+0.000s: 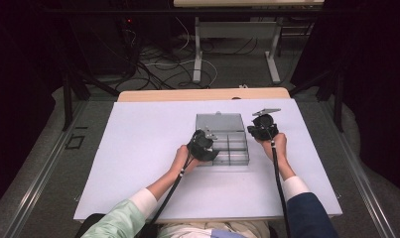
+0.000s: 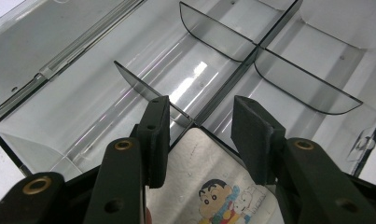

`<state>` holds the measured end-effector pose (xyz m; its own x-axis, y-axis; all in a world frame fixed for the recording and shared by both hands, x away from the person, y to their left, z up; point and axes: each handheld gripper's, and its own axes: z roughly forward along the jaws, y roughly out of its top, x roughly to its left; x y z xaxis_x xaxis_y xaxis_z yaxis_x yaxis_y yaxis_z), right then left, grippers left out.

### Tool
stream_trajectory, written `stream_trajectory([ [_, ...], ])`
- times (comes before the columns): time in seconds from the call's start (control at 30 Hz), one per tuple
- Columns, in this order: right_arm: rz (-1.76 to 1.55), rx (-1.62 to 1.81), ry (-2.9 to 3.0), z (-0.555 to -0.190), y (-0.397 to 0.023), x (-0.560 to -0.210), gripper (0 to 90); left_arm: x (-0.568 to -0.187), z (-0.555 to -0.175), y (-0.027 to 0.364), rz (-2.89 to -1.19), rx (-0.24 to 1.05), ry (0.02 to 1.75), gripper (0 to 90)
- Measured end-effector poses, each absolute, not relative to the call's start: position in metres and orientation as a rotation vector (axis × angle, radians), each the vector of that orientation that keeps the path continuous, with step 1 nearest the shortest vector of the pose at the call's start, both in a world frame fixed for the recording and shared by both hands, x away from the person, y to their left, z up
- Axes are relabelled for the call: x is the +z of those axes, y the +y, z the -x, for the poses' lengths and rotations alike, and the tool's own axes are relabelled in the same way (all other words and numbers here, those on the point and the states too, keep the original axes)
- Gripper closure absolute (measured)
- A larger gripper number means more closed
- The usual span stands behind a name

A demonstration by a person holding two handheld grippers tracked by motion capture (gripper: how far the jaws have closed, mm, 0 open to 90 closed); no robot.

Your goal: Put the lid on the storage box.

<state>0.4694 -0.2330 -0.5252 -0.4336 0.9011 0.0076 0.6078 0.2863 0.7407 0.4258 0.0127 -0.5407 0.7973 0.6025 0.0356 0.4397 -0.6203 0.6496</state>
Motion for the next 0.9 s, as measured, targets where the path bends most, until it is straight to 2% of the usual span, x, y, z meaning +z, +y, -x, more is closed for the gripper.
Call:
stream_trajectory([
  [0.23, -1.428, 0.955, 2.169, -0.484, -0.236, -0.540, 90.0, -0.541, -0.426, 0.013, -2.334, 0.335, 0.768, 58.1],
  [0.9, -1.498, 0.924, 2.226, -0.513, -0.227, -0.552, 89.6, -0.541, -0.426, 0.013, -2.332, 0.333, 0.766, 57.9],
])
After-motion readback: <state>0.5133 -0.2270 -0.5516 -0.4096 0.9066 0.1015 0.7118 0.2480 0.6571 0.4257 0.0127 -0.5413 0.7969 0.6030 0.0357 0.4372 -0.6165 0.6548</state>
